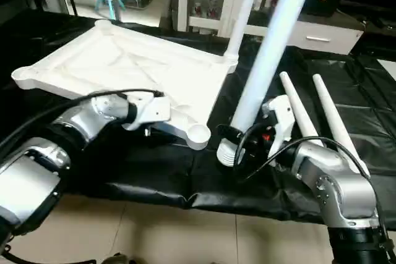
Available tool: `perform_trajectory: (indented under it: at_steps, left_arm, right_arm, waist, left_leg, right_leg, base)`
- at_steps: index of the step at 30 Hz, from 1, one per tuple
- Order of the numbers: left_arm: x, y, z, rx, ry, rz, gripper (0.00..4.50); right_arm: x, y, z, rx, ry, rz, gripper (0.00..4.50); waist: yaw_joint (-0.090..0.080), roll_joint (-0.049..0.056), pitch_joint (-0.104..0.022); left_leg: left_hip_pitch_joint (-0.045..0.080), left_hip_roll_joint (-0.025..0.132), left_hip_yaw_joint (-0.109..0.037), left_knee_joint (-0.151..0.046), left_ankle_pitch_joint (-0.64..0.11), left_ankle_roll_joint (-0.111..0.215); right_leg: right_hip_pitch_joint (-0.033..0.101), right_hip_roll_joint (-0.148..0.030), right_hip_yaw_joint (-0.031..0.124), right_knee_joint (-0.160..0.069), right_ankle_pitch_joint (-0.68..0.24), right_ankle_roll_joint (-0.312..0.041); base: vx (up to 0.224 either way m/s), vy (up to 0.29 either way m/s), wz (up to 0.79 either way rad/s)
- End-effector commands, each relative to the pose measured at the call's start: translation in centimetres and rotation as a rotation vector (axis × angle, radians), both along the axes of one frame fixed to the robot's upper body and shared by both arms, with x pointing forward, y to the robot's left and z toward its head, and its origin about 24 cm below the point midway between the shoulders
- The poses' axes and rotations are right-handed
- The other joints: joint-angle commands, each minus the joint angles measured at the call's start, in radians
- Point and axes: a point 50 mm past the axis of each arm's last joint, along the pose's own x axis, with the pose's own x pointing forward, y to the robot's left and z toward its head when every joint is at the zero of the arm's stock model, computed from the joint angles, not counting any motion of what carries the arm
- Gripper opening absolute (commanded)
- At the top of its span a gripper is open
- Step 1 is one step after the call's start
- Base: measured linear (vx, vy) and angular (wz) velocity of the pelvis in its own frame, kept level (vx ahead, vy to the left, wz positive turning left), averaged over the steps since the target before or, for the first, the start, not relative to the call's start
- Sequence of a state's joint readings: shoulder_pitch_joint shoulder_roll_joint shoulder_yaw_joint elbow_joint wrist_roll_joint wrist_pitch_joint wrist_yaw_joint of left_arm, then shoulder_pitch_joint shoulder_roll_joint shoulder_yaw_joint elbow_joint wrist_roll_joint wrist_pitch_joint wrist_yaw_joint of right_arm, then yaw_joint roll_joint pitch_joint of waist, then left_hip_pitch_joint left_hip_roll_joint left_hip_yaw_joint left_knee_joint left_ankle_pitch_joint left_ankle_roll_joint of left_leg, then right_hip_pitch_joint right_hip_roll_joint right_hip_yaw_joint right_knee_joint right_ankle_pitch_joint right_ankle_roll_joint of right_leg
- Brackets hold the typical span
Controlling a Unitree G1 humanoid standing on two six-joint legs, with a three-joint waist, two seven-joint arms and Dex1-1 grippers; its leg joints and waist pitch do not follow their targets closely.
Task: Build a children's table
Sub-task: Pick table leg
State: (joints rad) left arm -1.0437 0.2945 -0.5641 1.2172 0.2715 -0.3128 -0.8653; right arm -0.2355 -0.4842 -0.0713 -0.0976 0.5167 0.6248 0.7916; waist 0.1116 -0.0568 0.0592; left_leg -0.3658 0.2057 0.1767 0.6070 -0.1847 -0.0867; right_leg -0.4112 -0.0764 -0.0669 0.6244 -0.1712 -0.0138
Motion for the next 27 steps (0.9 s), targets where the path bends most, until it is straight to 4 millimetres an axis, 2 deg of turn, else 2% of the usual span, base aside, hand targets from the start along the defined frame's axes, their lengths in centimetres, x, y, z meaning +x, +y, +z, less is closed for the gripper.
perform_trajectory:
  at_steps: [1,6,8,12,13,14,15,17,18,20,22,23,27]
  left_arm:
    - [-0.1,-0.2,0.1,0.051,0.027,-0.042,3.32]
    - [-0.3,0.1,-0.3,0.079,0.087,-0.047,2.86]
    - [-0.2,0.2,-0.3,0.078,0.096,-0.03,2.78]
    - [-0.1,0.4,-0.3,0.07,0.107,0.01,2.37]
    - [0.0,0.5,-0.5,0.047,0.145,0.062,2.31]
    - [-0.1,0.6,-0.5,0.036,0.16,0.069,2.22]
    - [-0.1,0.7,-0.6,0.023,0.178,0.091,2.02]
    - [-0.1,0.9,-0.8,0.012,0.189,0.119,1.94]
    - [-0.2,1.2,-1.0,0.009,0.195,0.139,1.94]
    - [-0.2,1.6,-1.4,-0.006,0.205,0.181,1.6]
    - [-0.3,1.6,-1.5,-0.012,0.21,0.192,1.47]
    - [-0.4,1.7,-1.7,-0.019,0.222,0.2,1.4]
    - [-1.5,2.6,-3.4,0.001,0.265,0.215,1.14]
  right_arm:
    - [0.0,-0.2,0.6,-0.015,-0.023,0.01,1.87]
    - [0.0,-0.3,0.6,-0.025,-0.027,0.015,1.87]
    - [0.1,-0.3,0.6,-0.024,-0.028,0.014,1.87]
    - [0.1,-0.3,0.6,-0.025,-0.028,0.01,1.87]
    - [0.0,-0.3,0.4,-0.026,-0.026,-0.002,1.87]
    - [0.0,-0.2,0.3,-0.026,-0.026,-0.008,1.87]
    - [0.0,-0.2,0.2,-0.025,-0.026,-0.017,1.87]
    - [-0.1,-0.2,0.1,-0.027,-0.025,-0.03,1.87]
    - [-0.1,-0.2,-0.1,-0.026,-0.023,-0.04,1.87]
    - [-0.2,-0.3,-0.3,-0.025,-0.022,-0.052,1.87]
    - [-0.3,-0.3,-0.3,-0.025,-0.022,-0.054,1.87]
    - [-0.3,-0.3,-0.3,-0.023,-0.022,-0.058,1.87]
    - [-0.4,-0.3,-0.4,-0.02,-0.021,-0.071,1.87]
  waist:
    - [0.003,0.005,-0.076]
    - [0.003,0.008,-0.075]
    - [0.004,0.014,-0.077]
    - [0.003,0.012,-0.076]
    - [0.002,0.021,-0.075]
    - [0.002,0.017,-0.074]
    - [0.004,0.018,-0.074]
    - [0.005,0.038,-0.075]
    - [0.003,0.033,-0.075]
    - [0.003,0.041,-0.072]
    - [0.003,0.041,-0.072]
    - [0.004,0.048,-0.073]
    - [-0.004,0.051,-0.073]
  left_leg:
    - [0.012,0.024,-0.008,-0.071,-0.173,0.012]
    - [0.014,0.025,-0.009,-0.072,-0.186,0.01]
    - [0.014,0.026,-0.01,-0.072,-0.184,0.009]
    - [0.014,0.024,-0.008,-0.071,-0.188,0.012]
    - [0.015,0.024,-0.008,-0.071,-0.192,0.01]
    - [0.014,0.022,-0.009,-0.072,-0.197,0.009]
    - [0.015,0.022,-0.009,-0.072,-0.199,0.01]
    - [0.016,0.022,-0.011,-0.072,-0.214,0.005]
    - [0.016,0.023,-0.01,-0.073,-0.218,0.003]
    - [0.018,0.021,-0.011,-0.075,-0.239,0.005]
    - [0.018,0.019,-0.011,-0.075,-0.237,0.01]
    - [0.018,0.02,-0.012,-0.076,-0.232,0.01]
    - [0.014,0.019,-0.012,-0.079,-0.213,0.023]
  right_leg:
    - [0.065,-0.071,0.046,-0.074,-0.14,-0.199]
    - [0.064,-0.071,0.046,-0.074,-0.135,-0.211]
    - [0.066,-0.071,0.045,-0.07,-0.109,-0.219]
    - [0.066,-0.071,0.046,-0.071,-0.109,-0.228]
    - [0.065,-0.069,0.045,-0.074,-0.109,-0.23]
    - [0.069,-0.071,0.045,-0.074,-0.123,-0.232]
    - [0.068,-0.072,0.045,-0.075,-0.133,-0.231]
    - [0.067,-0.072,0.045,-0.077,-0.146,-0.232]
    - [0.067,-0.07,0.045,-0.079,-0.143,-0.232]
    - [0.069,-0.07,0.044,-0.083,-0.168,-0.234]
    - [0.072,-0.07,0.043,-0.087,-0.199,-0.224]
    - [0.072,-0.071,0.043,-0.086,-0.203,-0.222]
    - [0.074,-0.07,0.042,-0.091,-0.249,-0.198]
  base:
    - [0.0,0.0,0.0]
    - [0.0,0.0,0.0]
    - [0.0,0.0,0.0]
    - [0.0,0.0,0.0]
    - [0.0,0.0,0.0]
    - [0.0,0.0,0.0]
    - [0.0,0.0,0.0]
    - [0.0,0.0,0.0]
    - [0.0,0.0,0.0]
    - [0.0,0.0,0.0]
    - [0.0,0.0,0.0]
    - [0.0,0.0,0.0]
    - [0.0,0.0,0.0]
